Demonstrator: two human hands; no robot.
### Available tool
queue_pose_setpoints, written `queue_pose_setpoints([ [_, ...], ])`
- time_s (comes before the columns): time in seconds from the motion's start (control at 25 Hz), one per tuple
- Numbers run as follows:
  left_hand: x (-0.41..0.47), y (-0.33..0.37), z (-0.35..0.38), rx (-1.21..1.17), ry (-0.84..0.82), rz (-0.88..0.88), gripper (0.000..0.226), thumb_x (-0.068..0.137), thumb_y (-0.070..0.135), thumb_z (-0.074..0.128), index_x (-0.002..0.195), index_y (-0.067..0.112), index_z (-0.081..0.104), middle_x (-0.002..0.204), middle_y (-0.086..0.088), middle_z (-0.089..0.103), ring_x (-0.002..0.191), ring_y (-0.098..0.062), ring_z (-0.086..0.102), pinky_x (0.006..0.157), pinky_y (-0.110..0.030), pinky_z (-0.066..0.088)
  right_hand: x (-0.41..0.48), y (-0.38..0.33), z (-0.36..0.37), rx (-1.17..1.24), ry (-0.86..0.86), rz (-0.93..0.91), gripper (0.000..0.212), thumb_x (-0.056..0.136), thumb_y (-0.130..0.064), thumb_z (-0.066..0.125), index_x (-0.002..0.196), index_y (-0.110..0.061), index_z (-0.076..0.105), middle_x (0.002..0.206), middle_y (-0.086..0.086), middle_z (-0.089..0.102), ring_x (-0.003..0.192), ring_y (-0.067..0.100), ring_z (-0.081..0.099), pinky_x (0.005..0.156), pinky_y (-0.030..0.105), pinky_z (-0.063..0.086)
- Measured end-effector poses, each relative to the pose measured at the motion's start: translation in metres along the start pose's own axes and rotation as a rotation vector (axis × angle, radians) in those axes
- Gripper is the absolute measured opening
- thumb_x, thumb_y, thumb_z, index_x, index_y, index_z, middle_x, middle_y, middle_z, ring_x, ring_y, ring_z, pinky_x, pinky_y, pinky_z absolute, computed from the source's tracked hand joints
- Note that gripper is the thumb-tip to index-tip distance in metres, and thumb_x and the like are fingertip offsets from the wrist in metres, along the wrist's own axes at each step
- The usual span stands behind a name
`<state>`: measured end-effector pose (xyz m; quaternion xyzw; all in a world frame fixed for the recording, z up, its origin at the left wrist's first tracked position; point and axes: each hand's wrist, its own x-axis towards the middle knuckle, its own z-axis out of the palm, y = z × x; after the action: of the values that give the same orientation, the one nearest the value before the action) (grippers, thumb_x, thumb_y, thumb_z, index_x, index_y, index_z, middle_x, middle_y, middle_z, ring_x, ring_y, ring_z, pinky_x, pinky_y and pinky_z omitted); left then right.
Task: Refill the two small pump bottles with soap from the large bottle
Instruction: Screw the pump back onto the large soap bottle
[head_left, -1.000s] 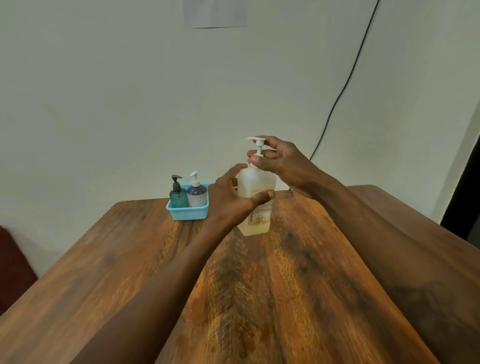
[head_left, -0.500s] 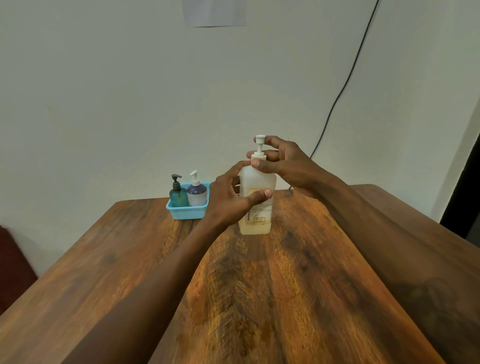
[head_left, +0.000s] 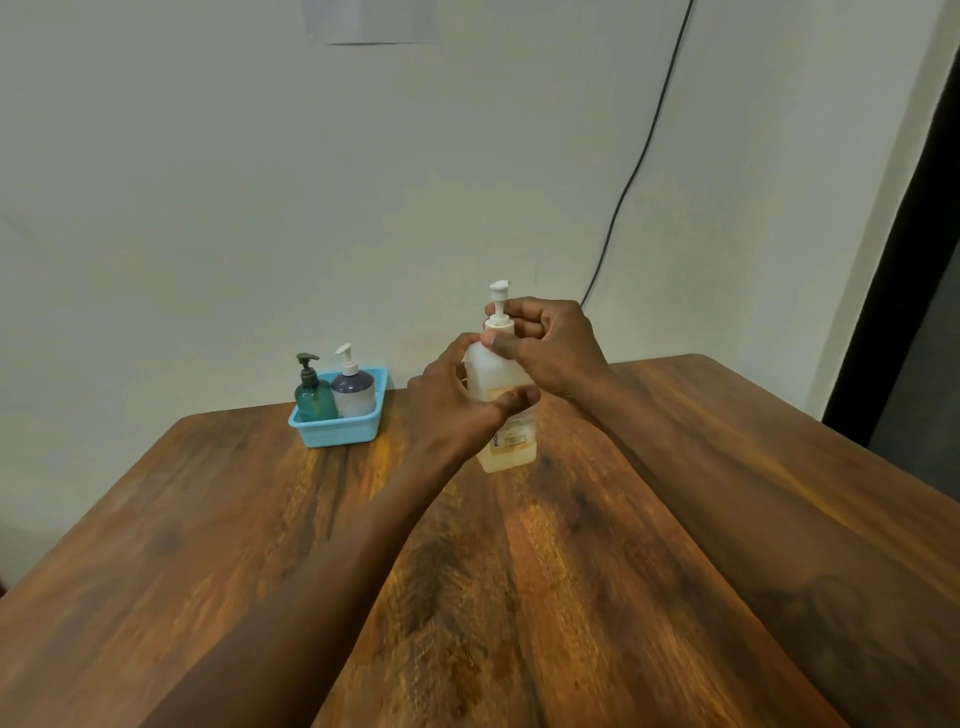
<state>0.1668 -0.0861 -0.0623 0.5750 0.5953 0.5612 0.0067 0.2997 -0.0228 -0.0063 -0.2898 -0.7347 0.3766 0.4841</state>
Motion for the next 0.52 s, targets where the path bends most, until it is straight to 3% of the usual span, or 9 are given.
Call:
queue_pose_setpoints([
  [0.16, 0.022, 0.010, 0.028, -0.033, -0.007, 0.010, 0.074, 0.067, 0.049, 0.093, 0.132, 0.030, 0.062, 0.120, 0.012, 0.072, 0.094, -0.001, 0.066, 0.081, -0.021, 0.060, 0.010, 0.009, -0.018, -0.177, 0.166, -0.067, 0.043, 0.079, -0.033, 0.088, 0.118, -0.018, 0.077, 0.109, -0.004, 0.078, 0.085, -0.009, 0.068, 0.078, 0.011, 0.056],
  [0.36, 0.064, 0.019, 0.086, -0.074, -0.030, -0.007, 0.079, 0.064, 0.045, 0.095, 0.134, 0.027, 0.062, 0.108, 0.022, 0.063, 0.092, -0.002, 0.064, 0.084, -0.021, 0.056, 0.051, 0.040, -0.061, -0.250, 0.355, 0.020, 0.046, 0.071, -0.049, 0.091, 0.105, -0.019, 0.081, 0.093, -0.008, 0.077, 0.080, 0.000, 0.071, 0.075, 0.029, 0.064],
  [0.52, 0.111, 0.015, 0.139, 0.056, -0.147, 0.036, 0.076, 0.073, 0.061, 0.084, 0.139, 0.032, 0.060, 0.120, 0.009, 0.075, 0.100, -0.010, 0.069, 0.088, -0.029, 0.057, 0.101, 0.072, -0.104, -0.349, 0.362, 0.038, 0.044, 0.072, -0.049, 0.090, 0.101, -0.018, 0.081, 0.090, -0.005, 0.077, 0.075, 0.001, 0.068, 0.066, 0.016, 0.054],
])
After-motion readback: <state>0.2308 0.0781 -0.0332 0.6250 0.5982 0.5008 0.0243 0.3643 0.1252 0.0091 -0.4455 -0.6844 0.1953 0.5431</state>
